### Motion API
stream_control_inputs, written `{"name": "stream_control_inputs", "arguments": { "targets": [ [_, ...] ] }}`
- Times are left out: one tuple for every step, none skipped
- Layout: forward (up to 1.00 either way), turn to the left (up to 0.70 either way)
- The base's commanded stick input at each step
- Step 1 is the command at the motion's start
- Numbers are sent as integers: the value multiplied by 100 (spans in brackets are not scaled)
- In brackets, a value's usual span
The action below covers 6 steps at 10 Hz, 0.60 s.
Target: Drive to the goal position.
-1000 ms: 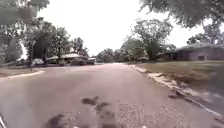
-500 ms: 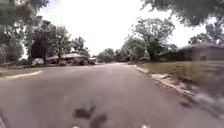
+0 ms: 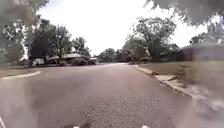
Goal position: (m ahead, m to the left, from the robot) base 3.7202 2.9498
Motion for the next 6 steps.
{"name": "stream_control_inputs", "arguments": {
  "targets": [
    [69,35],
    [69,35],
    [69,35],
    [69,35],
    [69,35],
    [69,35]
  ]
}}
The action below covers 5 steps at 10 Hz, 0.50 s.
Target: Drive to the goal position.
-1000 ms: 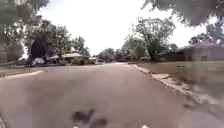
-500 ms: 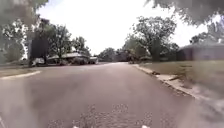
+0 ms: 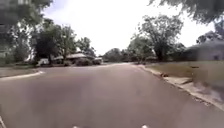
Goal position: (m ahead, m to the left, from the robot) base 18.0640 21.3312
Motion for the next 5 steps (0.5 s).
{"name": "stream_control_inputs", "arguments": {
  "targets": [
    [69,35],
    [69,35],
    [69,35],
    [69,35],
    [69,35]
  ]
}}
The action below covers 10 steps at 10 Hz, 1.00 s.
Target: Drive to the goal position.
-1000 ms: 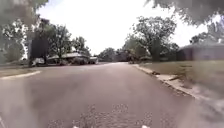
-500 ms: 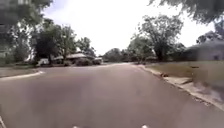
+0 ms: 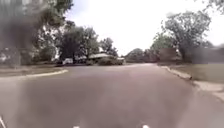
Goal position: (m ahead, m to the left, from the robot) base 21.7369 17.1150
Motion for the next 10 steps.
{"name": "stream_control_inputs", "arguments": {
  "targets": [
    [69,19],
    [69,3],
    [69,3],
    [69,3],
    [69,3],
    [69,3],
    [69,3],
    [69,3],
    [69,3],
    [69,3]
  ]
}}
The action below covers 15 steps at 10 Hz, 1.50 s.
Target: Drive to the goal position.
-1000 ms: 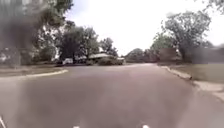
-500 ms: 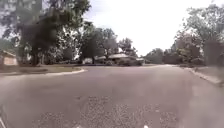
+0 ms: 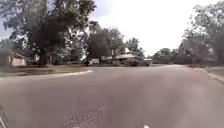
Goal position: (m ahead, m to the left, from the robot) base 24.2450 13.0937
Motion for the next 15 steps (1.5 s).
{"name": "stream_control_inputs", "arguments": {
  "targets": [
    [69,3],
    [69,3],
    [69,3],
    [69,3],
    [69,3],
    [69,3],
    [69,3],
    [69,3],
    [69,3],
    [69,3],
    [69,3],
    [69,3],
    [69,3],
    [69,3],
    [69,3]
  ]
}}
